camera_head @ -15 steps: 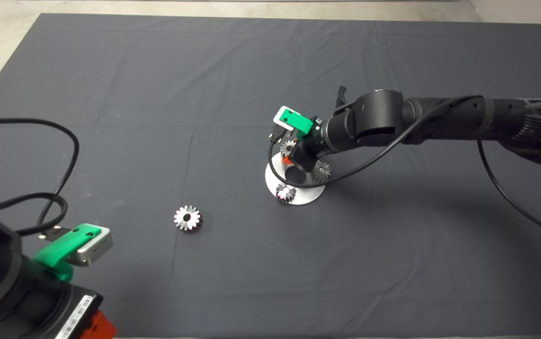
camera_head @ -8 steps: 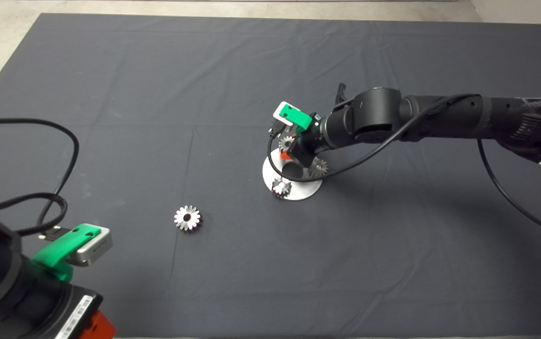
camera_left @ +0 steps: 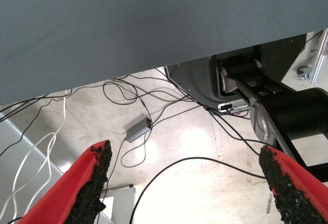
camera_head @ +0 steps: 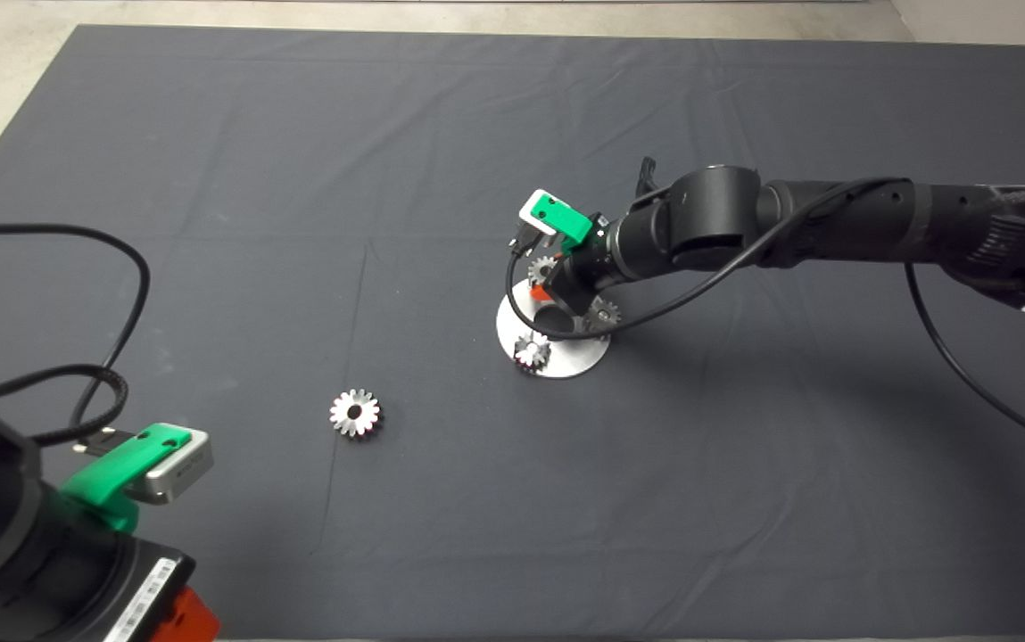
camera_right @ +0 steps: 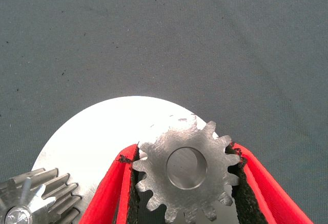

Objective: Remove an incorrectly installed larger gear and replace it with the correct smaller gear

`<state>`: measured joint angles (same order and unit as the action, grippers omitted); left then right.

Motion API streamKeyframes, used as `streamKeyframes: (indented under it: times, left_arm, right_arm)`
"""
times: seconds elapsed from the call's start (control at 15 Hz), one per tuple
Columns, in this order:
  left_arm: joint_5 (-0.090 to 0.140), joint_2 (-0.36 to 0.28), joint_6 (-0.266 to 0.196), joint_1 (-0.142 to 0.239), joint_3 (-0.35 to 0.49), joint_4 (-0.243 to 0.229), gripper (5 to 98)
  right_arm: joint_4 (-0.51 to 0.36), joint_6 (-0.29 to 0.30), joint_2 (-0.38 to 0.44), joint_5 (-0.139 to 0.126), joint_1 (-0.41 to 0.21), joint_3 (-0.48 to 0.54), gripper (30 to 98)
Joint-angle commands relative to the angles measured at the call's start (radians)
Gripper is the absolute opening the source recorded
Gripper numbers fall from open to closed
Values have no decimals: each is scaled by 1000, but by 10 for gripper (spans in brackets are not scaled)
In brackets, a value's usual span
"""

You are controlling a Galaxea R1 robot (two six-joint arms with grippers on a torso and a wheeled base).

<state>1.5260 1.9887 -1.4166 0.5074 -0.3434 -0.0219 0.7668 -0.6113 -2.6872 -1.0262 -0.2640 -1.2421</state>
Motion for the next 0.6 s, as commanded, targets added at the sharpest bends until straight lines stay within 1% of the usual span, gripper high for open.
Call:
streamKeyframes:
  times: [0.0, 0.53]
  left_arm:
    - [14, -4, -4, 3, -3, -10, 733]
    - [14, -3, -4, 2, -3, -10, 733]
  right_arm:
    - [48, -8, 5, -8, -21, -2, 384]
    - [48, -10, 8, -8, -23, -2, 384]
